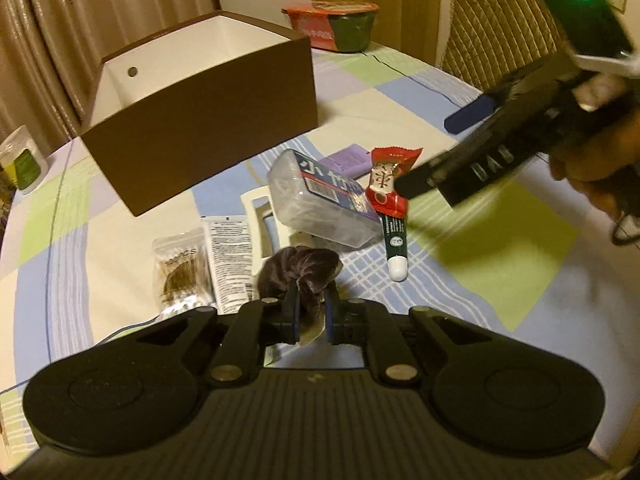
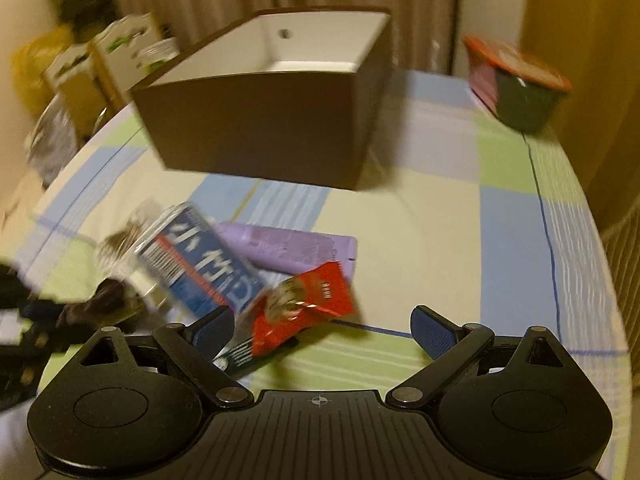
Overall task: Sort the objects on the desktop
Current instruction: 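Grasp the brown scrunchie with the left gripper while the right gripper grasps the red candy packet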
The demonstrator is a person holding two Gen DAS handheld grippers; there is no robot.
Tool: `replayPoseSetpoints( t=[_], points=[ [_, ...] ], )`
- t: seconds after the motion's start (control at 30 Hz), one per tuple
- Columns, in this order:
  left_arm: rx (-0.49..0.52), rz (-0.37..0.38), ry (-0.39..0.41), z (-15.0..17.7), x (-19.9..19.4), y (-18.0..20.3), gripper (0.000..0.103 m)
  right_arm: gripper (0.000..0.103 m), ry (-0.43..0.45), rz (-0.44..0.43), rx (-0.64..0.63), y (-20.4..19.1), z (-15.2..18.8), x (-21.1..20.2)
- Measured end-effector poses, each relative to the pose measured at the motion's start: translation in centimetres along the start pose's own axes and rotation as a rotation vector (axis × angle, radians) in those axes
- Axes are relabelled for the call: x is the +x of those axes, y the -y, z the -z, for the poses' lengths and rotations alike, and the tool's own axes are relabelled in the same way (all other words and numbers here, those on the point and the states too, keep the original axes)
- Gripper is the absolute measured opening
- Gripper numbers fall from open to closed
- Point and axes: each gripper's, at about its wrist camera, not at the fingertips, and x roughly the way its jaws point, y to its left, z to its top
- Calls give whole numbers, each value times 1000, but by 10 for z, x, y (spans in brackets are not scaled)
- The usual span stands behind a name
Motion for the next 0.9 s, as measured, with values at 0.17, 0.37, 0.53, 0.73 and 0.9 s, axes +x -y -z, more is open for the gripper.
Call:
replayPoseSetpoints(
  t=[0.17, 0.37, 0.53, 0.73, 0.9],
  points=[
    [-18, -5, 5, 0, -7, -1, 8, 97, 0, -36, 77, 10, -4, 7],
    [-24, 0, -3, 0, -6, 1, 8, 75, -19, -68, 100, 10, -8, 17],
    [-23, 6, -4, 0, -5, 3, 8, 53, -26, -77, 105, 8, -7, 21],
    [-27, 4, -3, 0, -5, 3, 8, 30, -16, -75, 118, 8, -6, 16],
    [-33, -2, 9, -2, -8, 0, 8, 30, 7, -70, 104, 5, -6, 4]
  ],
)
